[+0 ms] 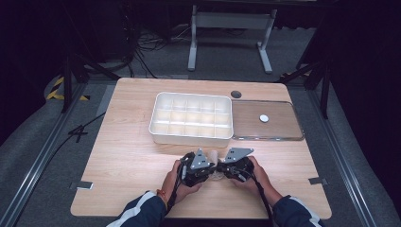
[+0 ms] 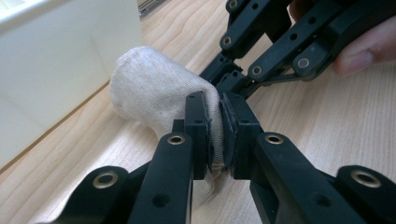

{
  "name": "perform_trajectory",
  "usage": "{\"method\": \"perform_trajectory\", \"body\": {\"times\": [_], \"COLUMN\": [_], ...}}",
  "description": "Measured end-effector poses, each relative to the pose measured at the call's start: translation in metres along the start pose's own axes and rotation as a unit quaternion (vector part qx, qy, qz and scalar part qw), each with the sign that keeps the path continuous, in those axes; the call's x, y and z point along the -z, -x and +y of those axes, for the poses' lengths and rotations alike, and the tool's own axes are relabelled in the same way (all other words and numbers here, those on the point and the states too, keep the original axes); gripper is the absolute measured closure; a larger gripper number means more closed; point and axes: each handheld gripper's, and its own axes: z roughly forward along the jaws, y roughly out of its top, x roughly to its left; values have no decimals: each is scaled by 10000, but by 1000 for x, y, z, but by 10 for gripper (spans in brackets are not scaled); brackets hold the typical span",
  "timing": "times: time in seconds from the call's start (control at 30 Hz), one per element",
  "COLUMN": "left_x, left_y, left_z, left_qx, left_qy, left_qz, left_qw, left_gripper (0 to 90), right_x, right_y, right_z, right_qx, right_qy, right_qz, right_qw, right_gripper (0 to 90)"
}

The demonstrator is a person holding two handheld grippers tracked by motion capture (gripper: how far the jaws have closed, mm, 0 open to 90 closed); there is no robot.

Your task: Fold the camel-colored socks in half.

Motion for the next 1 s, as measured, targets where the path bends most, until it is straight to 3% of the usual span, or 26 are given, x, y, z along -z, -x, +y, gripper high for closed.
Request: {"method": "perform_trajectory", "body": {"times": [0.03, 0.07, 0.1, 0.27, 0.37, 0.47, 0.6, 0.7, 0.87, 1.0], "left_x": [0, 1, 2, 1, -1, -5, -12, -12, -14, -15], "left_y": [0, 0, -1, -2, 1, 3, 6, 6, 8, 9], "left_z": [0, 0, 0, 0, 1, 1, 1, 1, 1, 0], "left_qx": [0, -23, -15, 45, -19, 16, -100, -110, -160, -152], "left_qy": [0, -28, -22, 18, -5, 9, -70, -97, -90, -81], "left_qz": [0, 22, 18, 3, -10, -26, -24, -22, -16, -13], "left_qw": [10000, 10000, 10000, 10000, 10000, 10000, 9999, 9999, 9998, 9999], "left_gripper": [816, 818, 819, 819, 818, 815, 813, 813, 814, 813], "right_x": [0, 2, 4, 15, 8, 5, 5, 8, 23, 31], "right_y": [0, 2, 3, 11, 11, 8, 9, 11, 21, 23], "right_z": [0, -1, 0, -2, -8, -8, -9, -7, -3, 8], "right_qx": [0, -2, 11, -96, -79, -107, -206, -183, -453, -624], "right_qy": [0, 24, 16, 107, -136, -82, -43, -59, 439, 974], "right_qz": [0, -12, -28, -68, -109, -102, -60, -38, -116, -131], "right_qw": [10000, 10000, 10000, 9999, 9998, 9999, 9998, 9998, 9979, 9932], "right_gripper": [826, 733, 700, 729, 785, 816, 816, 761, 697, 641]}}
